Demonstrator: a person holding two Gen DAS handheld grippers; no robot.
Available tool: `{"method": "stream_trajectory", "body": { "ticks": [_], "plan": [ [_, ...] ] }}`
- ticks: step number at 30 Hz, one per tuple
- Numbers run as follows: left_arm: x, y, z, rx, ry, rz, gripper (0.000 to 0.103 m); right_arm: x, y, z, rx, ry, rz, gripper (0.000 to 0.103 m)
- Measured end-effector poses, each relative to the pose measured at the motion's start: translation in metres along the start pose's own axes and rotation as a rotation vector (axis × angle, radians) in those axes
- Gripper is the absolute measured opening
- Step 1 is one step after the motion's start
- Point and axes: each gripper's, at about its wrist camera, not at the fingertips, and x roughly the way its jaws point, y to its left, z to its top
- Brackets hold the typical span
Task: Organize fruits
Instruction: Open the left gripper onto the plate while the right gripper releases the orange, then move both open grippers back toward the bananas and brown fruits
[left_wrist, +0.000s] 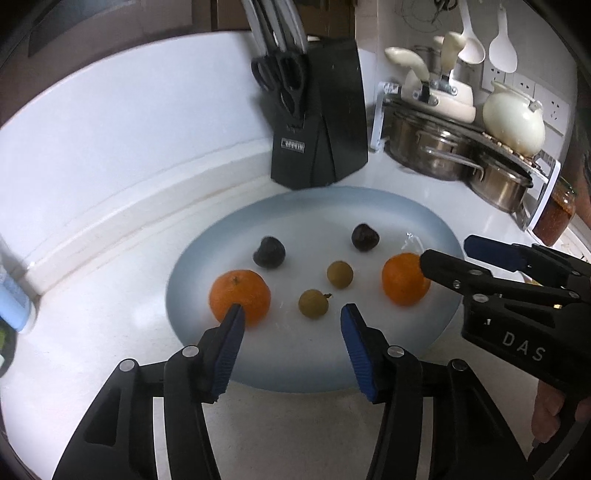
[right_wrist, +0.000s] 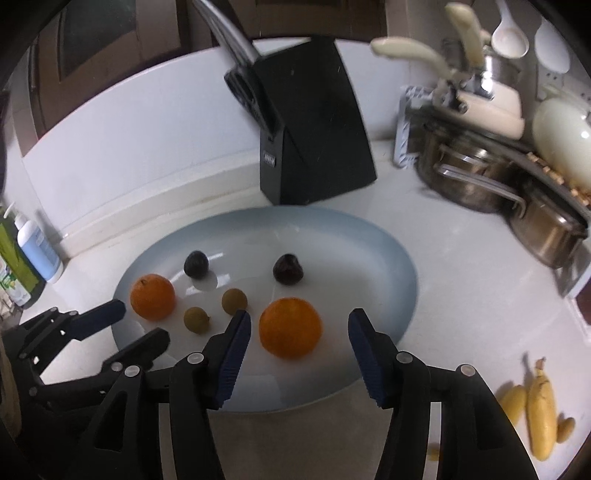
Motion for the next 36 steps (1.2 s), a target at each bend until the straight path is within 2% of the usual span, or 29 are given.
{"method": "stream_trajectory", "body": {
  "ticks": [4,7,14,23,36],
  "plan": [
    [-0.02,-0.004,0.002,0.013,-0.038,0.01,0.06,-0.02,-0.002,-0.001,0.002,-0.033,-0.015,0.058],
    [-0.035,-0.009,0.006,0.022,-0.067,0.014,0.062,-0.036,-0.007,-0.002,0.021,-0.057,-0.027,0.064],
    [-0.063,-0.023,0.015,0.032,-0.108,0.012,0.064,-0.07,-0.017,-0.005,0.047,-0.105,-0.069,0.064],
    [-0.092,-0.054,0.019,0.084,-0.181,-0.039,0.066,-0.113,-0.038,-0.021,0.096,-0.147,-0.145,0.064],
    [-0.119,-0.111,0.016,0.162,-0.223,-0.14,0.069,-0.169,-0.083,-0.052,0.21,-0.201,-0.266,0.064]
  ]
}}
